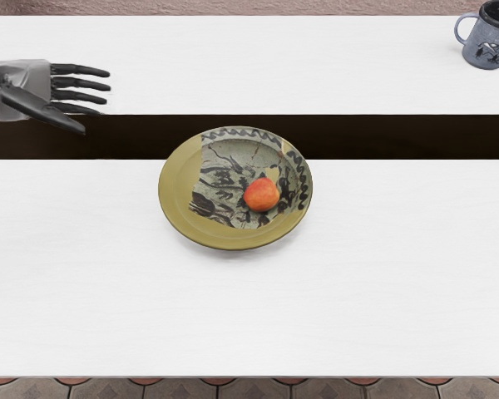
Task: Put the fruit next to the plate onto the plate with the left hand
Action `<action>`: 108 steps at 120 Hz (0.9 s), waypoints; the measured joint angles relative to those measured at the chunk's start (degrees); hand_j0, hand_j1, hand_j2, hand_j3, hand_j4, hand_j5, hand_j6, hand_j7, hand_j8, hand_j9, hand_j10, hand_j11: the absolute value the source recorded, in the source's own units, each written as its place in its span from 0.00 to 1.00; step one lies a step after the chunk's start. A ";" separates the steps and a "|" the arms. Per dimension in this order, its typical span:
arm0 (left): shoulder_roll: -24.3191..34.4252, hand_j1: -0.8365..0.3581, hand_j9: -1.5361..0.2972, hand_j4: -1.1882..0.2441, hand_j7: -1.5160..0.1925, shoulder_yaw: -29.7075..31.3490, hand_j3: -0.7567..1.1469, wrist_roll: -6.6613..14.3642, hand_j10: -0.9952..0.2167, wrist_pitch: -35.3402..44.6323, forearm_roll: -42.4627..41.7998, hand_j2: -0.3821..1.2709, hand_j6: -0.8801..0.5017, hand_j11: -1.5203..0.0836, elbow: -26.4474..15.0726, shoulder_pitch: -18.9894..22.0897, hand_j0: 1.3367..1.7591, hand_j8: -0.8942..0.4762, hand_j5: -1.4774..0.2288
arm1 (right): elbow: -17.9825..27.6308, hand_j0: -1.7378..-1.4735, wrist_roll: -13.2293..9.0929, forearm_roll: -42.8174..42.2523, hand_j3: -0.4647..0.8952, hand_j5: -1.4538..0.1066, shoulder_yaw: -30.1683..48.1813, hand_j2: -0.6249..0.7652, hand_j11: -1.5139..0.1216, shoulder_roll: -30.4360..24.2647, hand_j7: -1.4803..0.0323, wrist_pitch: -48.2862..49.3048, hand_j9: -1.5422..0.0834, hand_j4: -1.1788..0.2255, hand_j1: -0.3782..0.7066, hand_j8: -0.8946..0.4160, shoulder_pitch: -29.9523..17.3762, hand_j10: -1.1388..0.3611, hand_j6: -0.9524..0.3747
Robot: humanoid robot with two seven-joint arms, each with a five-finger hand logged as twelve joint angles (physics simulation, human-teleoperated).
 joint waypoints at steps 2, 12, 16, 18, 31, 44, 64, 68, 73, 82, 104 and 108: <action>-0.02 0.74 0.66 0.66 0.70 -0.09 0.40 -0.01 0.62 -0.02 -0.36 0.26 0.46 0.75 0.40 0.31 0.76 0.47 0.68 | 0.00 0.30 0.00 0.00 0.34 0.90 0.00 0.44 0.90 0.00 0.95 0.00 0.92 0.81 0.07 0.66 0.00 0.74 0.69; -0.34 0.74 0.66 0.66 0.70 -0.45 0.40 -0.03 0.62 -0.06 -1.67 0.26 0.46 0.75 1.60 1.15 0.76 0.47 0.68 | 0.00 0.30 0.00 0.00 0.34 0.90 0.00 0.44 0.90 0.00 0.95 0.00 0.92 0.81 0.07 0.66 0.00 0.74 0.69; -0.44 0.74 0.66 0.66 0.70 -0.59 0.40 -0.03 0.62 -0.07 -2.00 0.26 0.46 0.75 1.79 1.43 0.76 0.47 0.68 | 0.00 0.30 0.00 0.00 0.34 0.90 -0.01 0.44 0.90 0.00 0.95 0.00 0.92 0.81 0.07 0.66 0.00 0.74 0.69; -0.52 0.74 0.66 0.66 0.70 -0.64 0.40 -0.03 0.62 -0.08 -2.13 0.26 0.46 0.75 1.85 1.47 0.76 0.47 0.68 | 0.00 0.30 0.00 0.00 0.34 0.90 0.01 0.44 0.90 0.00 0.95 0.00 0.92 0.81 0.07 0.66 0.00 0.74 0.69; -2.55 0.74 0.66 0.66 0.70 -0.73 0.40 -0.04 0.62 -0.09 -2.27 0.26 0.46 0.75 1.25 2.42 0.76 0.47 0.68 | 0.00 0.30 0.00 0.00 0.34 0.90 0.00 0.44 0.90 0.00 0.95 0.00 0.92 0.81 0.07 0.66 0.00 0.74 0.69; -4.08 0.74 0.66 0.66 0.70 -0.59 0.40 -0.04 0.62 -0.10 -1.90 0.26 0.46 0.75 0.51 2.46 0.76 0.47 0.68 | 0.00 0.30 0.00 0.00 0.34 0.90 0.01 0.44 0.90 0.00 0.95 0.00 0.92 0.81 0.07 0.66 0.00 0.74 0.69; -4.60 0.74 0.66 0.66 0.70 -0.46 0.40 -0.04 0.62 -0.10 -1.70 0.26 0.46 0.75 0.11 2.46 0.76 0.47 0.68 | 0.00 0.30 0.00 0.00 0.34 0.90 -0.01 0.44 0.90 0.00 0.95 0.00 0.92 0.81 0.07 0.66 0.00 0.74 0.69; -4.60 0.74 0.66 0.66 0.70 -0.45 0.40 -0.04 0.62 -0.10 -1.69 0.26 0.46 0.75 0.08 2.46 0.76 0.47 0.68 | 0.00 0.30 0.00 0.00 0.34 0.90 -0.01 0.44 0.90 0.00 0.95 0.00 0.92 0.81 0.07 0.66 0.00 0.74 0.69; -4.60 0.74 0.66 0.66 0.70 -0.44 0.40 -0.04 0.62 -0.10 -1.67 0.26 0.46 0.75 0.05 2.46 0.76 0.47 0.68 | 0.00 0.30 0.00 0.00 0.34 0.90 -0.01 0.44 0.90 0.00 0.95 0.00 0.92 0.81 0.07 0.66 0.00 0.74 0.69; -4.60 0.74 0.66 0.66 0.70 -0.43 0.40 -0.04 0.62 -0.10 -1.66 0.26 0.46 0.75 0.01 2.46 0.76 0.47 0.68 | 0.00 0.30 0.00 0.00 0.34 0.90 -0.02 0.44 0.90 0.00 0.95 0.00 0.92 0.81 0.07 0.66 0.00 0.74 0.69; -4.60 0.74 0.66 0.66 0.70 -0.42 0.40 -0.04 0.62 -0.10 -1.65 0.26 0.46 0.75 -0.01 2.46 0.76 0.47 0.68 | 0.00 0.30 0.00 0.00 0.34 0.90 -0.02 0.44 0.90 0.00 0.95 0.00 0.92 0.81 0.07 0.66 0.00 0.74 0.69; -4.60 0.74 0.66 0.66 0.70 -0.42 0.40 -0.04 0.62 -0.10 -1.65 0.26 0.46 0.75 -0.01 2.46 0.76 0.47 0.68 | 0.00 0.30 0.00 0.00 0.34 0.90 -0.02 0.44 0.90 0.00 0.95 0.00 0.92 0.81 0.07 0.66 0.00 0.74 0.69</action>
